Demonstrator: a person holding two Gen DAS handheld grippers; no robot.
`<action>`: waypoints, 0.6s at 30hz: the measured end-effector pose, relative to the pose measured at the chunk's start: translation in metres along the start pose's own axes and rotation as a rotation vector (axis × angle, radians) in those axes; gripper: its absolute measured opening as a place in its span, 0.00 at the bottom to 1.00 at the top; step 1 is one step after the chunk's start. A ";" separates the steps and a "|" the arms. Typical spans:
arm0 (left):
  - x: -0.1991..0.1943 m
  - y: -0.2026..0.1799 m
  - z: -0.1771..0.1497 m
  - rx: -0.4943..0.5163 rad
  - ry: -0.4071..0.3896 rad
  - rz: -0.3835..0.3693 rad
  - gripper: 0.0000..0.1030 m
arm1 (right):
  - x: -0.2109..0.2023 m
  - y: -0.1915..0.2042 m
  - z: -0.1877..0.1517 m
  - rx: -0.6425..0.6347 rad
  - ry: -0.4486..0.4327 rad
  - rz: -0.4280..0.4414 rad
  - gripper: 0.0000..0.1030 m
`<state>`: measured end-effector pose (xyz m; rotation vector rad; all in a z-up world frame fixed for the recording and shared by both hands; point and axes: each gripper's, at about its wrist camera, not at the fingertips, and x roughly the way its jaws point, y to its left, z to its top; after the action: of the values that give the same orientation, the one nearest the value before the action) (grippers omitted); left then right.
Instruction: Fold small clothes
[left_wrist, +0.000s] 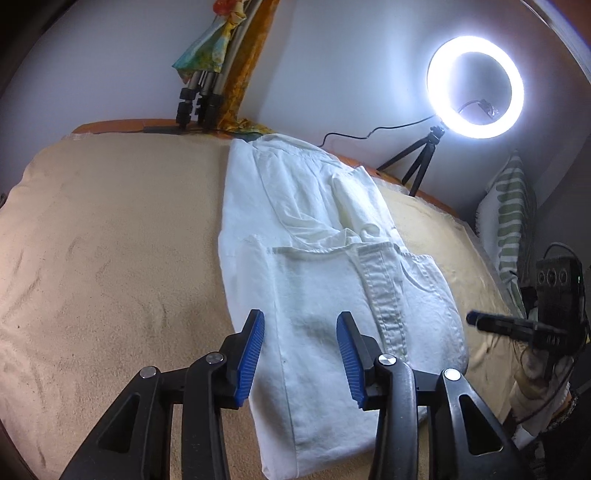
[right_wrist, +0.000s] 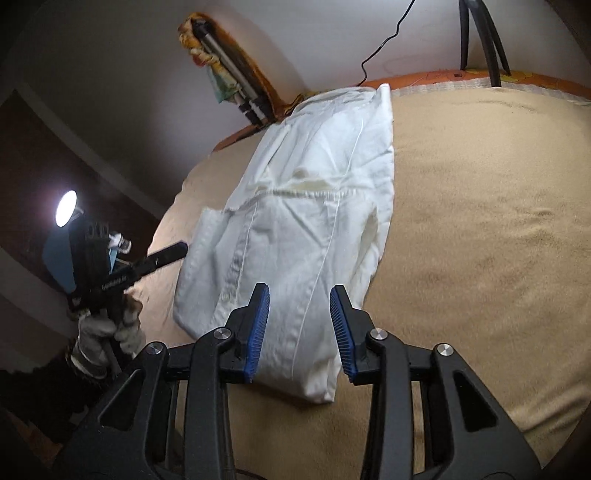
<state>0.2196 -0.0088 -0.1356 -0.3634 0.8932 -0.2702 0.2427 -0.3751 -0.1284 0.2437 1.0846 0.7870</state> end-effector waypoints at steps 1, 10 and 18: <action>-0.001 -0.003 0.000 0.005 -0.001 -0.007 0.39 | 0.001 -0.003 -0.007 -0.003 0.017 0.012 0.35; 0.037 -0.085 0.028 0.129 0.110 -0.193 0.39 | 0.007 -0.005 -0.036 -0.123 0.066 0.012 0.49; 0.114 -0.136 0.034 0.212 0.257 -0.205 0.35 | 0.023 -0.007 -0.027 -0.195 0.065 0.055 0.49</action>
<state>0.3045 -0.1686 -0.1398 -0.2254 1.0691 -0.6064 0.2282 -0.3690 -0.1606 0.0831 1.0573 0.9493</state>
